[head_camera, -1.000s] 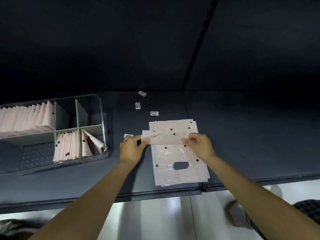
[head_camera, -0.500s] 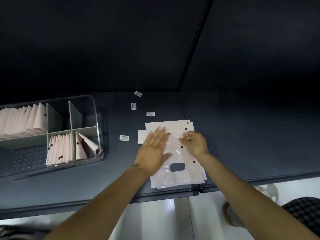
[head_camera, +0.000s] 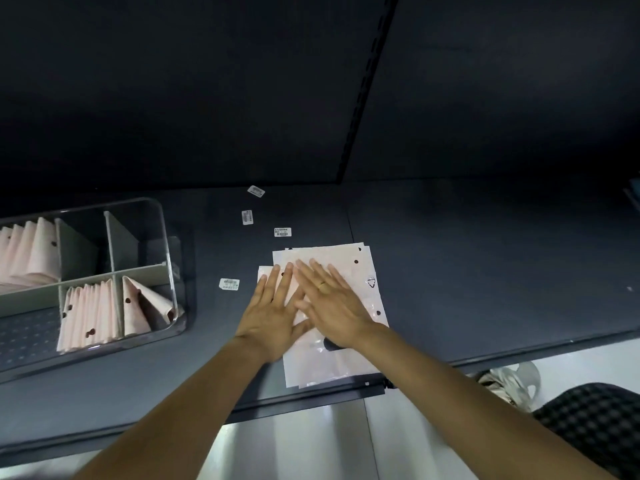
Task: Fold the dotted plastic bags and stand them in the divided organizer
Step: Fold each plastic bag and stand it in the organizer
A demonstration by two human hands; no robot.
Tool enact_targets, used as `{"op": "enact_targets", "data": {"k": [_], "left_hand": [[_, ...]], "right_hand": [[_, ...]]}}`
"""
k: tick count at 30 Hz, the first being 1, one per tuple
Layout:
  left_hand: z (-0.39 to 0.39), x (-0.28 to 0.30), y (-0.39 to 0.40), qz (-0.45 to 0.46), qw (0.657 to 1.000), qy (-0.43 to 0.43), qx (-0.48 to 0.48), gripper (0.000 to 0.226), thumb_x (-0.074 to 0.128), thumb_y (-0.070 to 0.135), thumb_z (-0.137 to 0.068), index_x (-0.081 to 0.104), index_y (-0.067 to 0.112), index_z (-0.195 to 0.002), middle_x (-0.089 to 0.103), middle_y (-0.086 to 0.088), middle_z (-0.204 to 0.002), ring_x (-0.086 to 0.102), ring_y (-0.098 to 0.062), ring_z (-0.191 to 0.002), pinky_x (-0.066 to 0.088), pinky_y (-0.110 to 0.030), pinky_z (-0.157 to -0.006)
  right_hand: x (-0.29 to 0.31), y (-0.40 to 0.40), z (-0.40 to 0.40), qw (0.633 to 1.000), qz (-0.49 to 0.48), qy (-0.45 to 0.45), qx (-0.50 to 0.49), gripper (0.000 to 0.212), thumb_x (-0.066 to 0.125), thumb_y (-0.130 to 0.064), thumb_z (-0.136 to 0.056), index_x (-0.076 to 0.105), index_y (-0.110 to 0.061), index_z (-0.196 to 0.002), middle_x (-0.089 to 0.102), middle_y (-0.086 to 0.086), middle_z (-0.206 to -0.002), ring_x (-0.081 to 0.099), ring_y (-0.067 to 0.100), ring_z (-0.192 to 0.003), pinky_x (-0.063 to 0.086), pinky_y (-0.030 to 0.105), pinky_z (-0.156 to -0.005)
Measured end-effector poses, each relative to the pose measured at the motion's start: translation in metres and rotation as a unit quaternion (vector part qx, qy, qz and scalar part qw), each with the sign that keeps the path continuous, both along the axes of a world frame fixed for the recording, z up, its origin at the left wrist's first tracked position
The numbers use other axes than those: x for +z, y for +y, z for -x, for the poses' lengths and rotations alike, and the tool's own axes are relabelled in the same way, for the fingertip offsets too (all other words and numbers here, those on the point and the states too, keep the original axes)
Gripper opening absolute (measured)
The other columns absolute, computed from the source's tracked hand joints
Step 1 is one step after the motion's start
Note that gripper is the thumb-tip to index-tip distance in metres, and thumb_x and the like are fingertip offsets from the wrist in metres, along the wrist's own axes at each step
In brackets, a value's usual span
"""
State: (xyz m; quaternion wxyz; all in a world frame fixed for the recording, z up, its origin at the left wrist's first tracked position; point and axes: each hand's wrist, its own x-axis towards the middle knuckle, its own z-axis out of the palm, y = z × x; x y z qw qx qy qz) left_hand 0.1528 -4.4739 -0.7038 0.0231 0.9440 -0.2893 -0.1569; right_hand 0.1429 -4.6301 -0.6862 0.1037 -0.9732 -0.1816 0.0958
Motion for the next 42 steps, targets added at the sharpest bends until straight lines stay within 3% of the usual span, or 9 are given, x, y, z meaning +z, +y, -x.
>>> {"op": "enact_targets", "data": {"k": [6,16,21,23,25,29,33,36,42], "left_hand": [[-0.004,-0.003,0.009,0.012,1.0,-0.007,-0.02,0.084,-0.005,0.074,-0.077,-0.024,0.027,-0.144,-0.036,-0.007,-0.147,-0.036,-0.026,-0.134,-0.022,-0.037,-0.111],[-0.008,0.01,0.005,0.006,1.0,0.019,0.015,0.076,0.008,0.071,-0.086,-0.007,0.032,-0.15,-0.022,-0.002,-0.156,-0.024,-0.021,-0.142,-0.019,-0.038,-0.113],[0.003,0.023,-0.002,-0.018,0.998,-0.045,0.034,0.071,0.021,0.064,-0.092,0.009,0.026,-0.15,0.02,-0.002,-0.149,0.023,-0.026,-0.13,0.018,-0.038,-0.108],[0.004,0.028,-0.007,-0.011,0.999,-0.037,0.036,0.07,0.025,0.061,-0.093,0.013,0.022,-0.15,0.029,-0.001,-0.14,0.03,-0.023,-0.124,0.025,-0.036,-0.103],[0.003,0.034,-0.012,-0.005,0.999,-0.026,0.046,0.068,0.029,0.059,-0.094,0.019,0.019,-0.148,0.033,-0.002,-0.138,0.033,-0.023,-0.125,0.027,-0.035,-0.103],[0.01,0.042,-0.012,0.007,0.998,-0.057,0.037,0.049,0.039,0.049,-0.095,0.042,0.019,-0.134,0.052,-0.002,-0.126,0.046,-0.022,-0.118,0.03,-0.033,-0.1],[0.038,0.037,0.004,0.108,0.989,-0.095,0.021,0.043,0.065,0.022,-0.081,0.06,0.019,-0.124,0.06,-0.002,-0.129,0.052,-0.016,-0.123,0.031,-0.025,-0.108],[0.053,0.023,0.023,0.162,0.986,-0.011,0.031,0.054,0.046,0.009,-0.092,0.038,0.021,-0.144,0.03,0.003,-0.153,0.022,-0.012,-0.143,-0.003,-0.024,-0.116],[0.053,0.016,0.03,0.175,0.984,0.024,0.035,0.053,0.036,0.008,-0.097,0.03,0.027,-0.146,0.019,0.01,-0.155,0.011,-0.006,-0.145,-0.009,-0.016,-0.112]], "right_hand": [[-0.01,-0.052,0.012,0.994,0.108,0.007,0.014,0.069,0.013,-0.054,-0.098,-0.011,-0.013,-0.148,-0.021,-0.002,-0.154,-0.021,0.011,-0.142,-0.011,0.033,-0.118],[0.015,-0.052,-0.009,0.988,0.138,-0.04,0.052,0.052,0.032,-0.012,-0.097,0.025,-0.013,-0.148,0.026,0.009,-0.154,0.026,0.024,-0.141,0.017,0.036,-0.115],[0.022,-0.051,-0.008,0.979,0.185,-0.036,0.079,0.044,0.036,-0.013,-0.096,0.039,-0.011,-0.14,0.034,0.012,-0.15,0.036,0.028,-0.135,0.029,0.039,-0.11],[0.026,-0.047,-0.005,0.97,0.21,-0.072,0.095,0.036,0.051,-0.009,-0.088,0.057,-0.009,-0.123,0.054,0.013,-0.135,0.051,0.027,-0.124,0.042,0.037,-0.101],[0.038,-0.04,0.001,0.964,0.209,-0.123,0.108,0.024,0.074,-0.01,-0.06,0.072,-0.013,-0.084,0.073,0.004,-0.087,0.069,0.021,-0.086,0.054,0.028,-0.073],[0.051,-0.022,0.025,0.956,0.137,-0.216,0.147,0.018,0.077,-0.018,-0.046,0.061,-0.017,-0.055,0.057,-0.003,-0.053,0.057,0.017,-0.054,0.045,0.023,-0.05],[0.041,-0.001,0.058,0.962,0.015,-0.22,0.159,0.011,0.07,-0.03,-0.072,0.065,-0.021,-0.068,0.062,-0.005,-0.066,0.06,0.016,-0.066,0.047,0.025,-0.061],[0.035,-0.007,0.07,0.983,-0.007,-0.114,0.143,0.044,0.078,-0.047,-0.065,0.066,-0.019,-0.096,0.065,-0.004,-0.099,0.062,0.017,-0.097,0.049,0.026,-0.086],[0.021,-0.017,0.052,0.993,-0.112,0.048,-0.011,0.045,0.066,-0.019,-0.079,0.057,-0.02,-0.123,0.054,-0.008,-0.126,0.038,0.013,-0.125,0.025,0.024,-0.103]]}}
